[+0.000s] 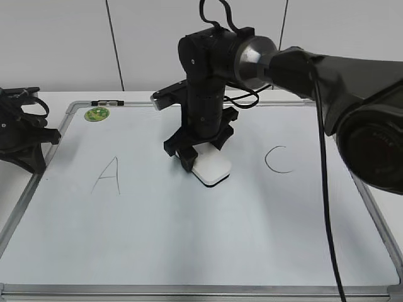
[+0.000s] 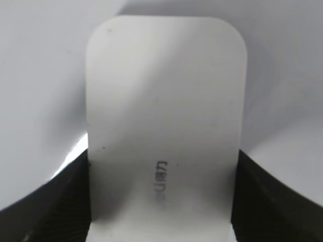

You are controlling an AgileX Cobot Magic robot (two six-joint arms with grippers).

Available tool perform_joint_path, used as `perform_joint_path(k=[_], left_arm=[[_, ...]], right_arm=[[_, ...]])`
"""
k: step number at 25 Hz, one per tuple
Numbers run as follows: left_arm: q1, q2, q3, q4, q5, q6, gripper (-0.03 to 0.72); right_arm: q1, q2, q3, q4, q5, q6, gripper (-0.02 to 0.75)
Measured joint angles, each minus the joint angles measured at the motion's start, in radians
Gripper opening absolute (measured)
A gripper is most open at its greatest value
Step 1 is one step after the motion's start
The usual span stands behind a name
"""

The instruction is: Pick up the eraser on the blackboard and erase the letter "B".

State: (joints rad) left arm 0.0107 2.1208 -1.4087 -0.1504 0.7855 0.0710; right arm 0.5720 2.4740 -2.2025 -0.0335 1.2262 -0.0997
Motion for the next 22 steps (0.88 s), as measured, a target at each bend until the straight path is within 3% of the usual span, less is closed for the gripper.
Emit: perform_joint_path(k=[12, 22], left_arm=[[0.0, 0.0, 0.0, 0.0, -0.002, 0.0, 0.055], [0.0, 0.0, 0.0, 0.0, -0.003, 0.0, 0.055]], right_arm=[[-0.006, -0.155, -0.055, 0.007, 0.009, 0.0, 0.529], [-0.088, -0.404, 0.327, -0.021, 0.009, 0.002, 0.529]])
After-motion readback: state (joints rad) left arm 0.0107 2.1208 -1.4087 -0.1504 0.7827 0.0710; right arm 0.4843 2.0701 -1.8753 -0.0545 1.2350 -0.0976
